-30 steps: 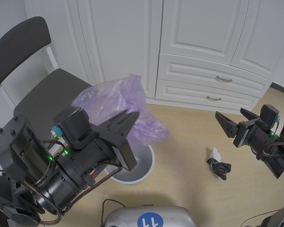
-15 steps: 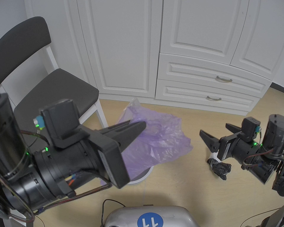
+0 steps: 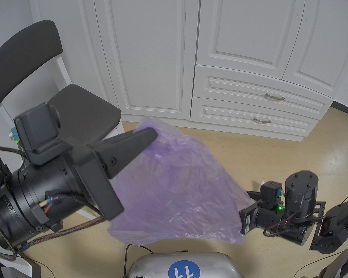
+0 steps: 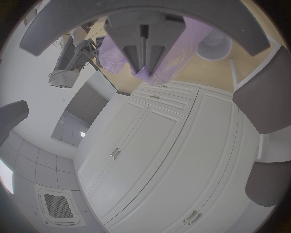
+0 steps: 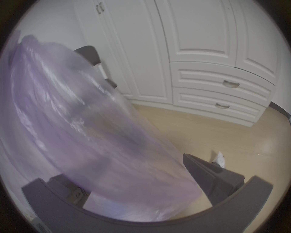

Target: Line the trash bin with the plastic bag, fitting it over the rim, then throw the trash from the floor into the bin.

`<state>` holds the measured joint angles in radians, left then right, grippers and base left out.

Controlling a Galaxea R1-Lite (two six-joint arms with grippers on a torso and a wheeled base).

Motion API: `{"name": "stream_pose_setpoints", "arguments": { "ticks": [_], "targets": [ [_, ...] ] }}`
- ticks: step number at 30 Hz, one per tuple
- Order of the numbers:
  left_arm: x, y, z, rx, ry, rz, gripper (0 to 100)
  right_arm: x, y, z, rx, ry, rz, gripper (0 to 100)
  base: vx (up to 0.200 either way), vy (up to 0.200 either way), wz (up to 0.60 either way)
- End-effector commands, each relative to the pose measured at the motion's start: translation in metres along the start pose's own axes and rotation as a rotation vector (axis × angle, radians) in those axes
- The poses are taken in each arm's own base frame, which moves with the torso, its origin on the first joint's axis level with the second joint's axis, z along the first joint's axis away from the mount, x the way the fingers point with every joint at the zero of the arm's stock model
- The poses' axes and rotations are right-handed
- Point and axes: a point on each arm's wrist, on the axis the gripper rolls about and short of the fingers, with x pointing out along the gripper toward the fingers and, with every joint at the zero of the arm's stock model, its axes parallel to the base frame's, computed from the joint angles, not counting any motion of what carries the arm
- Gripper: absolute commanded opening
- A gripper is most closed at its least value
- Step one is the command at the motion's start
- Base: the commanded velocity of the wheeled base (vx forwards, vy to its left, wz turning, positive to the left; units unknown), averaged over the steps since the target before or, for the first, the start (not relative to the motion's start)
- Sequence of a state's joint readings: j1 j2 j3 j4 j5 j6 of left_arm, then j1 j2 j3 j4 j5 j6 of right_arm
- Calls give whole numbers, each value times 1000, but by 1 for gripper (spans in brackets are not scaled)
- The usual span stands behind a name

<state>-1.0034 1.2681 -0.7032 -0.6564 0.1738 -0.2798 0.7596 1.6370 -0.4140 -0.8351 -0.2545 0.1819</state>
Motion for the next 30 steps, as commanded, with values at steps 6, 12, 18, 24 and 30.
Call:
{"name": "stream_pose_setpoints", "arguments": {
  "ticks": [6,12,18,24,30],
  "targets": [
    [0,12,8,4,-33,28,0,-15,19,-24,-63,83,121,100,0,0,0],
    [-18,9,21,1,-90,-6,0,-13,17,-26,-58,102,148,100,0,0,0],
    [-31,2,29,-9,-129,-49,0,3,17,-35,-50,152,144,100,0,0,0],
    [-36,-5,30,-19,-130,-91,0,32,24,-38,99,130,128,100,0,0,0],
    [-37,-4,32,-10,-139,-88,0,51,24,-32,164,35,126,100,0,0,0]
  ]
}}
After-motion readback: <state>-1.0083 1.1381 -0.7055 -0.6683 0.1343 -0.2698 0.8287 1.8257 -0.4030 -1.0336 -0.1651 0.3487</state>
